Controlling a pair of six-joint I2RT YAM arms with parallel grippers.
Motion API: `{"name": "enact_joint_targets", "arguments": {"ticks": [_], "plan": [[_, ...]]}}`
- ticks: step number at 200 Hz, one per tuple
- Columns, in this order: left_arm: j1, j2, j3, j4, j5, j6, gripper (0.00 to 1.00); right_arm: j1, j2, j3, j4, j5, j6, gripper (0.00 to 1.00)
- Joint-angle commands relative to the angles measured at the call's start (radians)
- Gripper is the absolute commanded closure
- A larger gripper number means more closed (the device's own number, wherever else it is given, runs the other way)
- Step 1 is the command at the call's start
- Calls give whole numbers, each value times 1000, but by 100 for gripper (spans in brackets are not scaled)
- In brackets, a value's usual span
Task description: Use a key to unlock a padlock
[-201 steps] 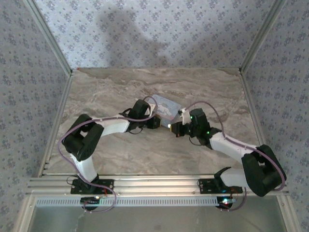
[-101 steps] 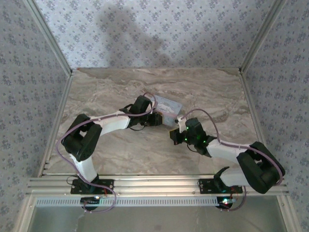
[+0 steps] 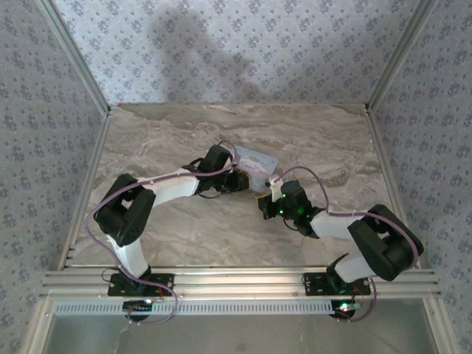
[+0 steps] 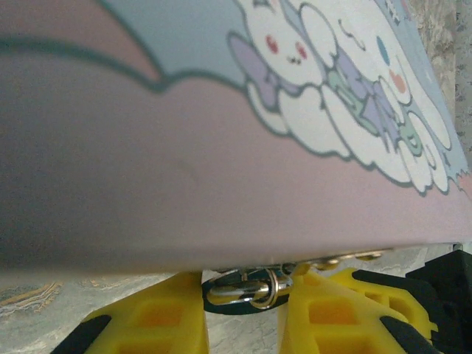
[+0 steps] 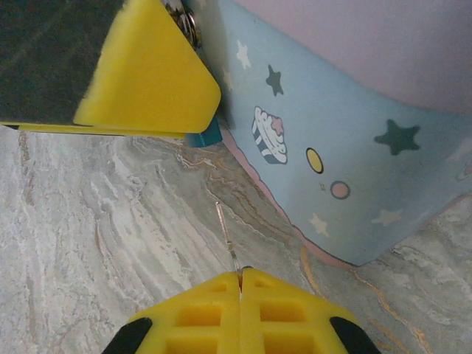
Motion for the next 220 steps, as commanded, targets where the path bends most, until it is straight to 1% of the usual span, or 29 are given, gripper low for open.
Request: {"name": "enact_joint_targets", "arguments": {"ticks": [1, 220], "plan": [[-5, -12, 44, 15, 37, -15, 78, 2, 24, 19, 55, 17, -13, 100], [-7, -4, 49, 4, 36, -10, 79, -10, 73, 42, 151, -14, 25, 100]]}}
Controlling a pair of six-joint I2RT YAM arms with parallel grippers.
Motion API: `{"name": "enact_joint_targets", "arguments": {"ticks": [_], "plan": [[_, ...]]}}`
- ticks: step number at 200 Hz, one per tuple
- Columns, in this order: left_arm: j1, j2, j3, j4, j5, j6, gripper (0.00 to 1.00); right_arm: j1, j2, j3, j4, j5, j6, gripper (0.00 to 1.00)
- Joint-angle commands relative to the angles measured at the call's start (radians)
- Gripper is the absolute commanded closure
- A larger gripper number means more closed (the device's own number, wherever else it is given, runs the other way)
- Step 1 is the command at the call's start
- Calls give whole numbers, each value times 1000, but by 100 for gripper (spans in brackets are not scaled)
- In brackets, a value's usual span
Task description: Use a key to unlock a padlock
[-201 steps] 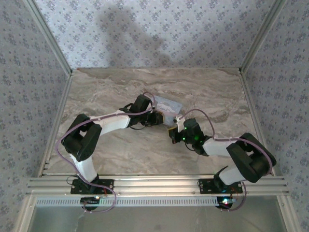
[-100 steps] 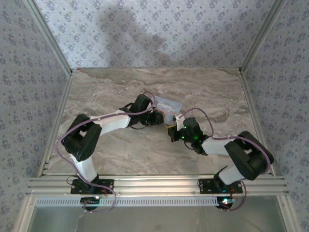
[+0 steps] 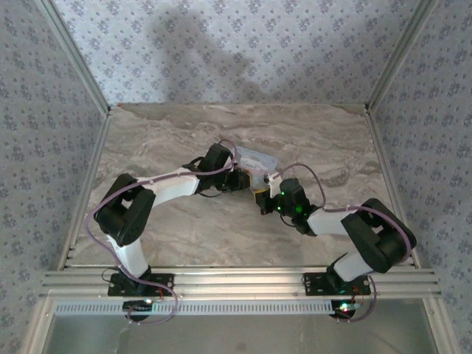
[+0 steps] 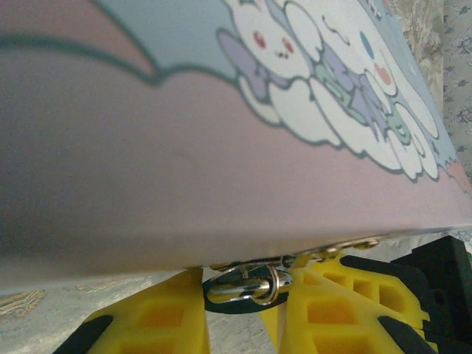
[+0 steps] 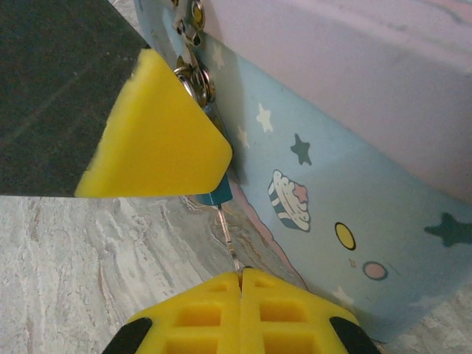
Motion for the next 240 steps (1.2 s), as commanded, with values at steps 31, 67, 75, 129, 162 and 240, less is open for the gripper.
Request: {"name": "enact_joint_targets", "arguments": {"ticks": [31, 67, 75, 129, 162, 240], "plan": [[-8, -3, 39, 5, 22, -2, 79, -4, 11, 14, 50, -18, 13, 100], [-7, -3, 37, 5, 20, -1, 79, -5, 10, 10, 53, -19, 14, 100], [-8, -3, 38, 5, 20, -2, 79, -5, 11, 10, 55, -17, 15, 100], [-16, 0, 46, 4, 19, -7, 79, 2, 24, 17, 83, -1, 19, 100], [-23, 3, 55, 0, 20, -8, 79, 4, 41, 15, 121, 23, 15, 100], [-29, 6, 58, -5, 18, -11, 79, 7, 80, 9, 202, 62, -2, 100]]}}
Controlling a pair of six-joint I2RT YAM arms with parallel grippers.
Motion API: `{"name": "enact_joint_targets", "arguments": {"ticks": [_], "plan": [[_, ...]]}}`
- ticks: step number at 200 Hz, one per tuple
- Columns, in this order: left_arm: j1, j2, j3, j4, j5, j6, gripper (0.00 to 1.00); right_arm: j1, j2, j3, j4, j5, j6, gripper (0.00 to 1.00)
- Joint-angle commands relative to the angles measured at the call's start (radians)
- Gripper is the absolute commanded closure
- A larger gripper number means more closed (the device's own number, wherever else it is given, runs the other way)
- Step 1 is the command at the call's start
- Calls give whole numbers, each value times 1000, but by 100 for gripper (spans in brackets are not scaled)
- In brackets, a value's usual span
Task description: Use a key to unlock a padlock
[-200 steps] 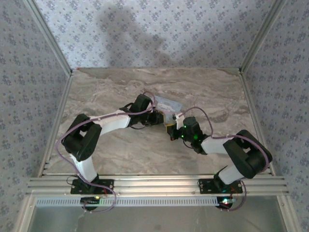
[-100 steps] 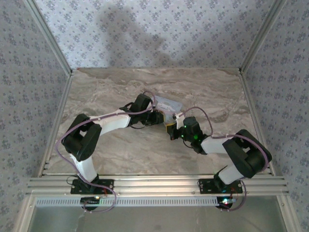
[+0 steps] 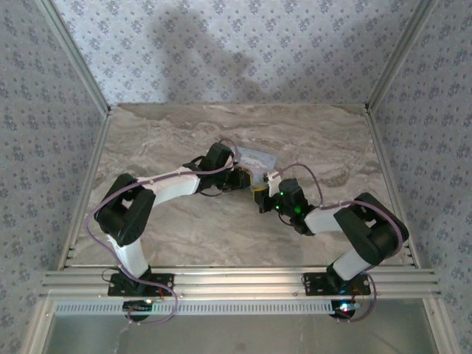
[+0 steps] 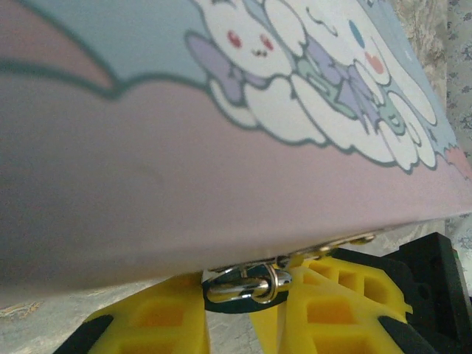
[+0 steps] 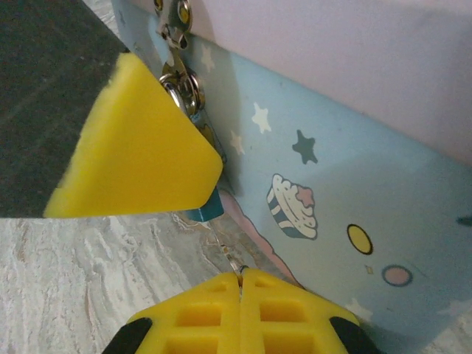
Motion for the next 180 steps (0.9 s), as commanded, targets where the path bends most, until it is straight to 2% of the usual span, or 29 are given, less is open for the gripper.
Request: {"name": "enact_joint_targets", "arguments": {"ticks": [1, 62, 180], "plan": [[-23, 4, 39, 12, 37, -3, 79, 6, 10, 9, 92, 34, -12, 100], [-23, 10, 41, 7, 28, -2, 79, 0, 23, -10, 171, -3, 14, 100], [-29, 21, 47, 6, 28, -11, 80, -2, 32, 15, 200, -16, 9, 100]]}}
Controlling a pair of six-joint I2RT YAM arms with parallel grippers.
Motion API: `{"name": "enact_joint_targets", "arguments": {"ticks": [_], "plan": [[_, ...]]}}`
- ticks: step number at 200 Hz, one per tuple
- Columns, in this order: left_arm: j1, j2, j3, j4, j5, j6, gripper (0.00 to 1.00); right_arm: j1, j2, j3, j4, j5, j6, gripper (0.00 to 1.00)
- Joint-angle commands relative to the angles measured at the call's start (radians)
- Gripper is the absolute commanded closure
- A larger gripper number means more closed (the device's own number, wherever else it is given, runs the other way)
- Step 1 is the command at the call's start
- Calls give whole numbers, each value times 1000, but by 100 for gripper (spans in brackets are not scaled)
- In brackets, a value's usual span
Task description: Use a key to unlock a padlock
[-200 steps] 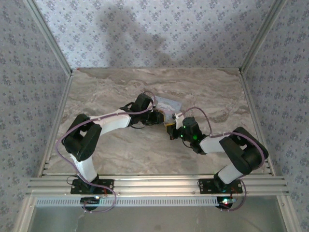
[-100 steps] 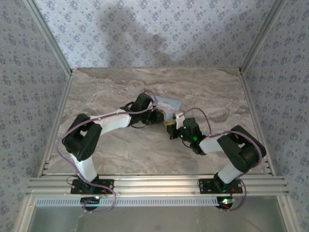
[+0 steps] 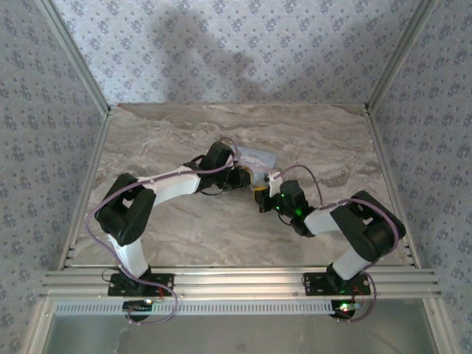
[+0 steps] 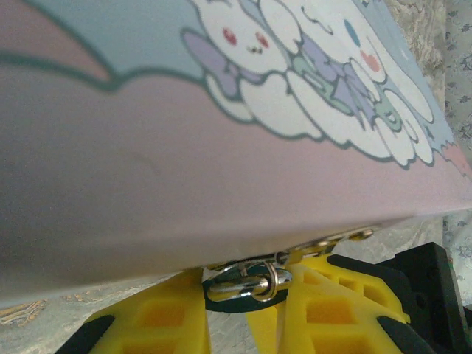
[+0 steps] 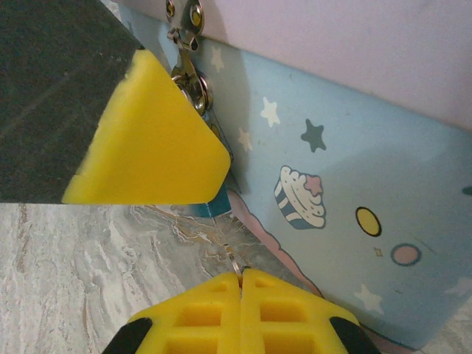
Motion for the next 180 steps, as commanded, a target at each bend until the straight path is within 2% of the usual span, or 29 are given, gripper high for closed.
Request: {"name": "enact_joint_targets", "arguments": {"ticks": [1, 112, 180], "plan": [[-28, 14, 35, 5, 39, 5, 80, -2, 4, 39, 104, -16, 5, 100], [-34, 27, 38, 5, 32, 2, 80, -11, 28, 73, 118, -63, 25, 100], [-36, 27, 42, -2, 32, 7, 80, -67, 39, 58, 155, -82, 46, 100]]}}
